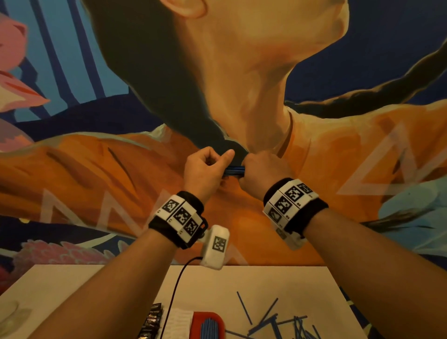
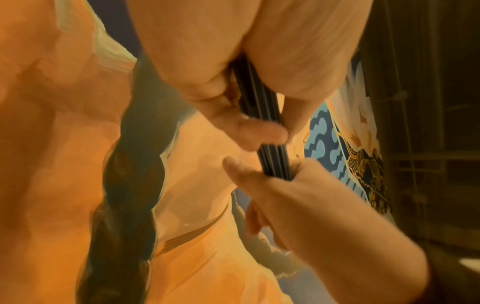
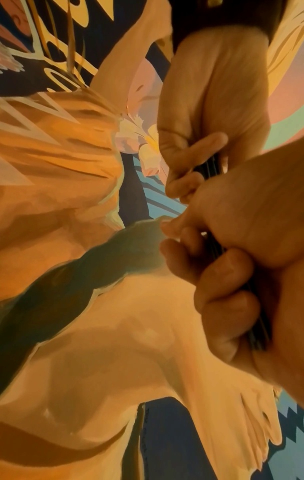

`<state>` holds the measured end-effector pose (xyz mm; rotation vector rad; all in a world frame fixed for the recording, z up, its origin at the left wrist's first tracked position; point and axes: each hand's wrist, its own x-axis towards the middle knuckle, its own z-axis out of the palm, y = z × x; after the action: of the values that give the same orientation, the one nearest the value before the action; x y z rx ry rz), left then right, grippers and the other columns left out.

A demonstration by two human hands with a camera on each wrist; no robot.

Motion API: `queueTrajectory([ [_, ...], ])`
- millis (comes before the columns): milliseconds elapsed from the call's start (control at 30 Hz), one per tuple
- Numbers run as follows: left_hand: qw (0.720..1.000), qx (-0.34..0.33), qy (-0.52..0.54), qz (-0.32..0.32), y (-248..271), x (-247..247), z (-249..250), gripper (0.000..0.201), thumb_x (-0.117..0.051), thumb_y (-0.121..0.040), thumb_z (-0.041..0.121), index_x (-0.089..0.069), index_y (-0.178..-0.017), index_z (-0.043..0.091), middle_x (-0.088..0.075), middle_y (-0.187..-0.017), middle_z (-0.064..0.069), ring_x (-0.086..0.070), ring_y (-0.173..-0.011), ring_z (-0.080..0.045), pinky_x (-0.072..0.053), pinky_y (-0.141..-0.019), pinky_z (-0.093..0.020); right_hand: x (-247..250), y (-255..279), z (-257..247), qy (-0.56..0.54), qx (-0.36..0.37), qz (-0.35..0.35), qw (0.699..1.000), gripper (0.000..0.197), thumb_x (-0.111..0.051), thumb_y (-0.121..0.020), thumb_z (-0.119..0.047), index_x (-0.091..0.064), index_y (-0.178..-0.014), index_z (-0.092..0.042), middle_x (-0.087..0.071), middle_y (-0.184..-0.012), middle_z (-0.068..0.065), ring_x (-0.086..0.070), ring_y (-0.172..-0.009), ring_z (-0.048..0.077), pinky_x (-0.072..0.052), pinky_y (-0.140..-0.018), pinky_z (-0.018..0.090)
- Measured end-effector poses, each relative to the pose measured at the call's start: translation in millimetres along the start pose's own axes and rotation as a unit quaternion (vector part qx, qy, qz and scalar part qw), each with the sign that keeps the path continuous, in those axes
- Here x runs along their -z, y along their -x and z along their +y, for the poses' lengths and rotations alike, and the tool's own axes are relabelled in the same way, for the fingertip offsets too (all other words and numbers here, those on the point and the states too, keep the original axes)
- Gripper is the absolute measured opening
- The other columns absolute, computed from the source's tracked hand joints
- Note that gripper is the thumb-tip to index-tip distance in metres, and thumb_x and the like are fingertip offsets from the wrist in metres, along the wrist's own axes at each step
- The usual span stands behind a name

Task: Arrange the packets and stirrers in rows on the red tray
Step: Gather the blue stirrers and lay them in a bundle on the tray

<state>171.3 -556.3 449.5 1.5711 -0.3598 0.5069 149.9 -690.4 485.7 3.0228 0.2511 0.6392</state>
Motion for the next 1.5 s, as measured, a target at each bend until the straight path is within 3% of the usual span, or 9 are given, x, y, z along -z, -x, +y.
queueTrajectory([
  [167,0.996,0.023,0.02,-0.079,4.4,0.1,1.9,0.014,-0.071,-0.089,0.012,-0.067,-0.079,0.002,-0.068,-0.078,-0.011,-0.069,-0.071,-0.019,-0.057,-0.061,-0.026,1.0,3.8,0.0,-0.02,0.01,-0.012,1.0,0.02,-0.054,-0.094,-0.038,-0.056,-0.104,-0.021,-0.046,-0.079,-0.001,-0.053,-0.079,0.019,-0.052,-0.08,0.037],
  [333,0.997,0.001,0.023,-0.079,-0.2,17.0,1.1,0.026,-0.076,-0.077,0.028,-0.072,-0.082,0.003,-0.07,-0.084,-0.023,-0.067,-0.076,-0.032,-0.056,-0.074,-0.045,-7.9,-2.5,21.2,-0.207,0.12,-0.027,0.971,0.034,-0.065,-0.079,-0.058,-0.068,-0.097,-0.029,-0.065,-0.079,-0.008,-0.062,-0.072,0.012,-0.056,-0.071,0.039],
  [600,0.996,0.015,0.063,-0.063,2.4,8.0,2.3,0.014,-0.074,-0.082,0.02,-0.069,-0.075,0.008,-0.066,-0.076,-0.007,-0.065,-0.066,-0.017,-0.054,-0.058,-0.022,-20.5,-0.6,18.7,-0.681,-0.013,0.117,0.723,0.052,-0.047,-0.096,-0.051,-0.072,-0.094,-0.005,-0.075,-0.095,0.005,-0.07,-0.093,0.015,-0.056,-0.086,0.032],
  [700,0.994,0.028,0.087,-0.066,6.6,-1.6,4.2,0.016,-0.07,-0.087,0.017,-0.068,-0.075,0.007,-0.064,-0.072,-0.004,-0.064,-0.064,-0.013,-0.054,-0.057,-0.022,-19.3,-1.7,8.7,-0.716,-0.026,0.12,0.687,0.048,-0.05,-0.097,-0.045,-0.071,-0.095,-0.003,-0.074,-0.096,0.009,-0.071,-0.092,0.018,-0.057,-0.087,0.033],
  [800,0.995,0.025,0.079,-0.053,7.8,-0.5,4.0,0.016,-0.07,-0.089,0.013,-0.069,-0.078,0.001,-0.065,-0.077,-0.013,-0.065,-0.065,-0.017,-0.054,-0.058,-0.023,-20.3,-1.3,10.7,-0.68,0.033,0.099,0.725,0.023,-0.065,-0.092,-0.032,-0.071,-0.096,-0.01,-0.074,-0.096,0.006,-0.071,-0.092,0.015,-0.057,-0.085,0.034],
  [1000,0.999,-0.009,0.0,-0.045,6.2,10.1,8.0,0.019,-0.074,-0.087,0.017,-0.068,-0.071,0.009,-0.067,-0.073,-0.011,-0.067,-0.068,-0.025,-0.057,-0.067,-0.04,-2.0,2.4,20.8,-0.252,0.093,-0.149,0.951,0.02,-0.067,-0.089,-0.03,-0.066,-0.107,-0.021,-0.071,-0.084,0.0,-0.069,-0.071,0.014,-0.058,-0.066,0.03],
  [1267,0.99,0.128,0.005,0.051,4.0,2.8,10.9,0.038,-0.062,-0.097,0.028,-0.042,-0.066,0.019,-0.045,-0.049,0.002,-0.042,-0.043,-0.014,-0.033,-0.042,-0.027,2.3,17.4,8.2,-0.092,0.065,-0.007,0.994,0.012,-0.057,-0.094,-0.028,-0.067,-0.098,-0.026,-0.055,-0.077,-0.004,-0.056,-0.074,0.015,-0.052,-0.075,0.034],
  [1400,0.993,0.076,0.027,0.084,8.4,1.7,7.4,0.037,-0.061,-0.096,0.014,-0.042,-0.065,0.019,-0.045,-0.053,0.0,-0.044,-0.043,-0.014,-0.036,-0.042,-0.026,-6.6,17.6,13.1,-0.393,0.105,0.008,0.913,0.033,-0.073,-0.082,-0.041,-0.072,-0.111,-0.024,-0.071,-0.097,-0.009,-0.065,-0.087,0.004,-0.052,-0.078,0.019],
  [1500,0.993,0.07,0.054,0.082,12.8,-7.7,3.9,0.038,-0.059,-0.098,0.014,-0.039,-0.066,0.018,-0.041,-0.055,-0.002,-0.04,-0.04,-0.013,-0.032,-0.039,-0.024,-12.0,19.7,1.7,-0.665,0.01,0.107,0.739,0.034,-0.06,-0.09,-0.046,-0.073,-0.102,-0.017,-0.074,-0.1,-0.001,-0.071,-0.093,0.009,-0.055,-0.084,0.027],
])
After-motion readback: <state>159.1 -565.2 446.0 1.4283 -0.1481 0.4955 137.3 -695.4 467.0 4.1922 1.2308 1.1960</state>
